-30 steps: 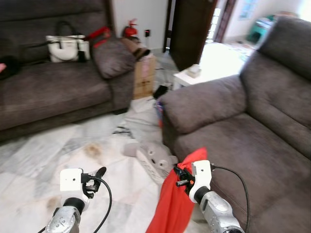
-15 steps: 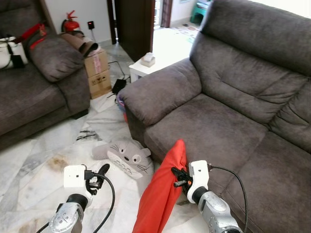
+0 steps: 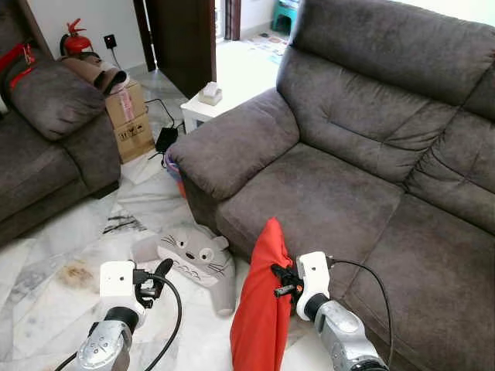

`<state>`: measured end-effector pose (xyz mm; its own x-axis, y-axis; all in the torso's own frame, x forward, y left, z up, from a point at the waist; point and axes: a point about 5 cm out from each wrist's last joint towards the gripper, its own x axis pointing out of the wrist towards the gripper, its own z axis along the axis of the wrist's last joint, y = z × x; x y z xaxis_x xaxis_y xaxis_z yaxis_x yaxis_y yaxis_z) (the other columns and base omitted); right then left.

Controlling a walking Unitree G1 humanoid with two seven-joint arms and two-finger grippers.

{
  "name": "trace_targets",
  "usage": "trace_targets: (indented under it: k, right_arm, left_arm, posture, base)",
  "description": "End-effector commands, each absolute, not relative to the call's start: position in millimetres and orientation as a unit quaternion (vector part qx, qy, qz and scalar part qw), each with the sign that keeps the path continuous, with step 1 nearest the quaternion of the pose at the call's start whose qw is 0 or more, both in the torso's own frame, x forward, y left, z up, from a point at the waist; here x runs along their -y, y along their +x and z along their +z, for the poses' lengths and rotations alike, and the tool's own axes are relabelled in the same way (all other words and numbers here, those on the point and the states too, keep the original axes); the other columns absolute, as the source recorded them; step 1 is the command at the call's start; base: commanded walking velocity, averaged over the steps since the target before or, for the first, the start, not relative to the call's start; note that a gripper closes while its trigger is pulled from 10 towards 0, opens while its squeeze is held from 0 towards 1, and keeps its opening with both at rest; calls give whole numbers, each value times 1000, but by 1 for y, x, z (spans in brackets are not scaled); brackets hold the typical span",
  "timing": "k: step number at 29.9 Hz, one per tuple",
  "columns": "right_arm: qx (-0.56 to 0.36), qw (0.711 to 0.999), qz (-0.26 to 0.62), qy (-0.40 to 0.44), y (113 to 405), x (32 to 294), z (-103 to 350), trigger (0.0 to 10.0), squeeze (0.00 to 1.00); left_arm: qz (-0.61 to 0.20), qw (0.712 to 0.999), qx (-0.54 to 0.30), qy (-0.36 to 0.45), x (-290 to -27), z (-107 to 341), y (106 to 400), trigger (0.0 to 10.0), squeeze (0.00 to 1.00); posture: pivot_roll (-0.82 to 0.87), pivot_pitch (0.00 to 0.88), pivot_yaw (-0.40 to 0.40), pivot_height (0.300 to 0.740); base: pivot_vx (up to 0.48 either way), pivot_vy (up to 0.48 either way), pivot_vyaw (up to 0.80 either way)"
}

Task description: Move the pillow to the sofa from floor

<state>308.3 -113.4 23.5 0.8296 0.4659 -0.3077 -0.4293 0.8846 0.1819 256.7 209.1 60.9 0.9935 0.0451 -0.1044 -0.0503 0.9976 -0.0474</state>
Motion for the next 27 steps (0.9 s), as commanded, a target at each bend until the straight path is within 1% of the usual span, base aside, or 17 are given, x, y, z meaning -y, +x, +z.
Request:
trace_targets:
  k: [1,5,7,12,19,21,27]
  right_arm:
    - [-101,965,238,41,327,111,53,10000,0]
    - [-87,969,229,37,335,111,62,10000,0]
    - [-72,972,222,32,344,110,73,10000,0]
    - [-62,973,220,37,348,109,80,10000,0]
    - [-68,973,216,37,344,111,74,10000,0]
    - [-75,977,199,34,342,118,69,10000,0]
    - [-77,980,182,30,343,123,69,10000,0]
  left_arm:
    - [26,998,-49,-16,-211,62,256,10000,0]
    - [30,998,-50,-15,-212,62,256,10000,0]
    - [31,998,-50,-14,-212,62,257,10000,0]
    - [34,998,-48,-16,-213,63,257,10000,0]
    - [35,998,-49,-19,-211,62,256,10000,0]
    - [34,998,-51,-20,-211,61,256,10000,0]
    - [33,998,-53,-16,-212,62,257,10000,0]
  posture:
    - [213,108,-52,740]
    - [210,115,-47,740]
    - [207,117,-45,740]
    - [210,118,-47,740]
    - [211,121,-46,740]
    - [208,121,-44,740]
    - [208,120,-41,740]
  base:
    - [0,0,-781]
    - [0,0,-781]
    - [0,0,-781]
    - [0,0,-781]
    - [0,0,-781]
    - [0,0,-781]
    - [0,0,-781]
